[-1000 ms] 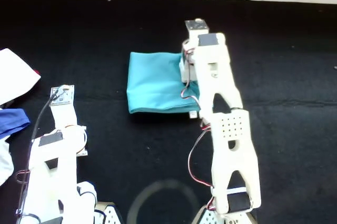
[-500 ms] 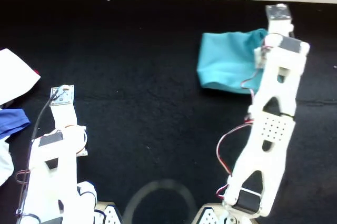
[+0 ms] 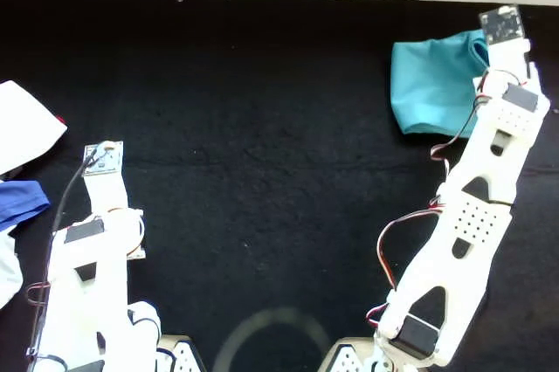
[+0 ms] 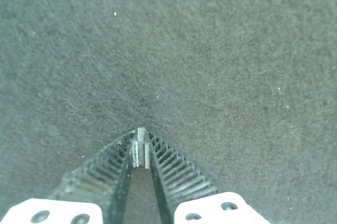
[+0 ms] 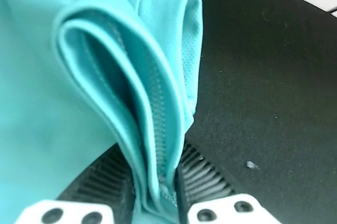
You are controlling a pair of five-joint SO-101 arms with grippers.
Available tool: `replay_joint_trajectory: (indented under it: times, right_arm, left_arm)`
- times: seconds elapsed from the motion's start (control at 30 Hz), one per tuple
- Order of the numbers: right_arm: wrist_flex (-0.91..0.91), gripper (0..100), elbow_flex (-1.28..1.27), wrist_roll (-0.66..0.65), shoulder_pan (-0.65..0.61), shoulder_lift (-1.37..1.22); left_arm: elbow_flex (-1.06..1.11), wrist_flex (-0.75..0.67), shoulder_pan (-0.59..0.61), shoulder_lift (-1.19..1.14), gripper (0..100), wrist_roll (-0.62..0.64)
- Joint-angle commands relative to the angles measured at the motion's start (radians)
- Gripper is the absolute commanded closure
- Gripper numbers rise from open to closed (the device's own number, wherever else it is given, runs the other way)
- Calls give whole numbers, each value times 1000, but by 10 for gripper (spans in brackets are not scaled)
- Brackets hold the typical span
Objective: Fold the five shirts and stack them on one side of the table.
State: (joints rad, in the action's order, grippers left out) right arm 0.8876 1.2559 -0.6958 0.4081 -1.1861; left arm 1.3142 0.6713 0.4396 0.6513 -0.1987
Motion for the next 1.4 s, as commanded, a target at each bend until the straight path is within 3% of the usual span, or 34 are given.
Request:
replay_joint_trajectory:
  times: [0.0,0.17,0.37,0.63,0.8,1.07,1.37]
  right_arm:
    - [-28,992,51,-20,8,-8]
    - [-51,982,53,-18,8,-25]
    - [-51,777,54,-14,30,-24]
    - [-45,783,159,219,44,-22]
    - [136,782,358,310,36,-22]
    - [249,781,449,344,33,-33]
    - [99,781,237,350,28,-33]
  left_arm:
    - [-1,-14,7,12,987,-3]
    - [-1,-14,7,12,987,-3]
    - [-1,-14,7,12,987,-3]
    - [-1,-14,7,12,987,-3]
    - [-1,-14,7,12,987,-3]
    - [1,-14,7,12,987,-3]
    - [8,-14,7,18,987,-3]
